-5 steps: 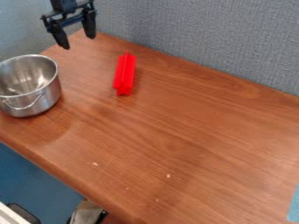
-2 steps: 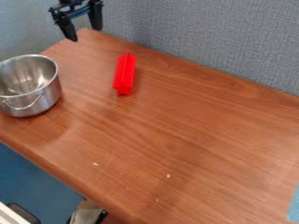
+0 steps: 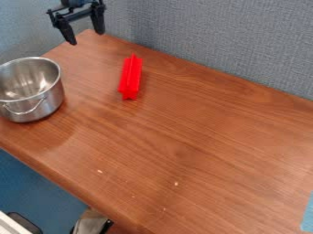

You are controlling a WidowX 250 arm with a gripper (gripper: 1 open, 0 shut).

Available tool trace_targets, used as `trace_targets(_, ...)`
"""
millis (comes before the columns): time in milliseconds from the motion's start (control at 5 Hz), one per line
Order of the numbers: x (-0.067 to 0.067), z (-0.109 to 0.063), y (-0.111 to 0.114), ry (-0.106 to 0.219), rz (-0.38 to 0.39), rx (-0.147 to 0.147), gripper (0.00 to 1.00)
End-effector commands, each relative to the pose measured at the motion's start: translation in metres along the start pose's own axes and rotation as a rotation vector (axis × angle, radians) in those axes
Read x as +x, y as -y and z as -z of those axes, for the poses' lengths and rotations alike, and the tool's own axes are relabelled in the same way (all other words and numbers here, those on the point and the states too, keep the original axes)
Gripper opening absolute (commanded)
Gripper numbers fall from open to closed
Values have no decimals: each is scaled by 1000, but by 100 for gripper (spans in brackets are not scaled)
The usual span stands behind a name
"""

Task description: Move the red object from the metal pot to the table

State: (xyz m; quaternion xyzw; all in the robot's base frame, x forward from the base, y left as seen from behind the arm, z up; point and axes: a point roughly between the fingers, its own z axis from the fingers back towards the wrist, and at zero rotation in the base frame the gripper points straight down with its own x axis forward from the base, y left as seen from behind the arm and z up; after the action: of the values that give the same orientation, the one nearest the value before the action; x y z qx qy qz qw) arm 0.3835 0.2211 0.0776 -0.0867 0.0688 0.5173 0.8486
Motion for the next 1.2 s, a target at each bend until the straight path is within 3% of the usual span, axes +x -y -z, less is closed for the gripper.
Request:
trace_targets(0, -1, -24, 9, 48, 86, -39, 100)
trace_targets(200, -1, -21, 14, 30, 156, -38, 100)
trace_targets(400, -1, -6, 11, -10, 189, -65, 100)
trace_targets(600, -12, -5, 6, -62, 236, -118, 100)
trace_targets(1000, -19, -29, -9, -47, 262, -178, 100)
